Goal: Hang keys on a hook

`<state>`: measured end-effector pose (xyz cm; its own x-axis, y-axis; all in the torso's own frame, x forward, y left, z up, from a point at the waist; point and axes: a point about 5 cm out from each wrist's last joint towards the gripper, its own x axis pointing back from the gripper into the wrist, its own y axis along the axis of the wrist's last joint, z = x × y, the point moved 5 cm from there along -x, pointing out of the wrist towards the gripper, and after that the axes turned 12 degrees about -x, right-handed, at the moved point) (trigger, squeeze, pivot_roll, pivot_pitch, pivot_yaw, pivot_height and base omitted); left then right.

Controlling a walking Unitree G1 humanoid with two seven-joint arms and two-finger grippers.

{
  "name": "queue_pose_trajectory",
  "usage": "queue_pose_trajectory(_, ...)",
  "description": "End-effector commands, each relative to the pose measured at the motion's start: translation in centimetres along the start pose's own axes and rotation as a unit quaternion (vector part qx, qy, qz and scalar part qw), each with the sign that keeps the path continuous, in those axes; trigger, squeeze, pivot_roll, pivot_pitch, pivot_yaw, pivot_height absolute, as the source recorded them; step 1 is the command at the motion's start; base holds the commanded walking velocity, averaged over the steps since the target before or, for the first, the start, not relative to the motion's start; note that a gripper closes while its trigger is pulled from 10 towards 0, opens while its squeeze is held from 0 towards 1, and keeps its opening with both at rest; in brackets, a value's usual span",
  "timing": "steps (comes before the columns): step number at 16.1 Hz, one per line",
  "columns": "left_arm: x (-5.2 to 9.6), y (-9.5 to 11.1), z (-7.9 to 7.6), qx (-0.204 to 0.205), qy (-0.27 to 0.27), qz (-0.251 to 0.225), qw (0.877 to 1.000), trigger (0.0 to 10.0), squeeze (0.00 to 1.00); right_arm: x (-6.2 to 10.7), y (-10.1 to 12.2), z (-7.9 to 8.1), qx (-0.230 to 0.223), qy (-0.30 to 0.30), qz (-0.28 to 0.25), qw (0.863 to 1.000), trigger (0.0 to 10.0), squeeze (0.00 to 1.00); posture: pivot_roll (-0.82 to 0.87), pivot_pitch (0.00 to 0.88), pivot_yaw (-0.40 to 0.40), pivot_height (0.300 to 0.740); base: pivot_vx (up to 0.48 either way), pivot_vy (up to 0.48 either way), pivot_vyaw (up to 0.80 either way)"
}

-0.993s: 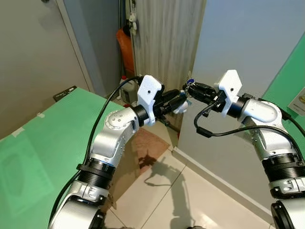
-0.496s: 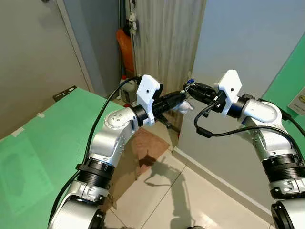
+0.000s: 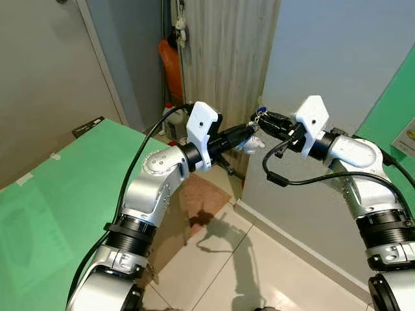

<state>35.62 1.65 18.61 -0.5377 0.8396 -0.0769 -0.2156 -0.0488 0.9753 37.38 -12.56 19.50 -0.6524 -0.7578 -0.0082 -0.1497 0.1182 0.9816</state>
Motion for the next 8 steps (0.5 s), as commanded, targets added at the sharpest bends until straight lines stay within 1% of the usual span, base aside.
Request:
queue_pose_trajectory(1,-0.1,0.8,0.0,-0.006,-0.006,-0.011,1.0,0.0,0.0,-0.3,0.2,-0.2,0.004,-0.006,-0.001,1.0,10.0,0.0,-0.07,0.0,0.082,0.74,0.0,0.0,0.0)
queue_pose_trajectory(2,-0.1,0.7,0.0,-0.007,-0.006,-0.01,1.0,0.0,0.0,-0.3,0.2,-0.4,-0.005,-0.017,-0.007,1.0,10.0,1.0,-0.07,0.0,0.083,0.74,0.0,0.0,0.0)
queue_pose_trajectory(5,-0.1,0.8,0.1,-0.007,-0.005,-0.01,1.0,0.0,0.0,-0.6,0.1,-0.6,0.0,-0.034,-0.006,0.999,10.0,1.0,-0.07,0.0,0.082,0.74,0.0,0.0,0.0)
queue_pose_trajectory(6,-0.1,0.8,0.0,-0.008,-0.005,-0.011,1.0,0.0,0.0,-0.6,0.2,-1.4,0.003,-0.06,-0.007,0.998,10.0,1.0,-0.07,0.0,0.082,0.74,0.0,0.0,0.0)
queue_pose_trajectory(7,-0.1,0.8,0.0,-0.008,-0.006,-0.011,1.0,0.0,0.0,-0.6,0.1,-1.7,0.003,-0.07,-0.008,0.998,10.0,1.0,-0.07,0.0,0.079,0.74,0.0,0.0,0.0)
queue_pose_trajectory(8,-0.1,0.8,-0.1,-0.007,-0.007,-0.012,1.0,0.0,0.0,-0.5,-0.2,-2.3,0.01,-0.092,-0.001,0.996,10.0,1.0,-0.06,0.0,0.078,0.74,0.0,0.0,0.0)
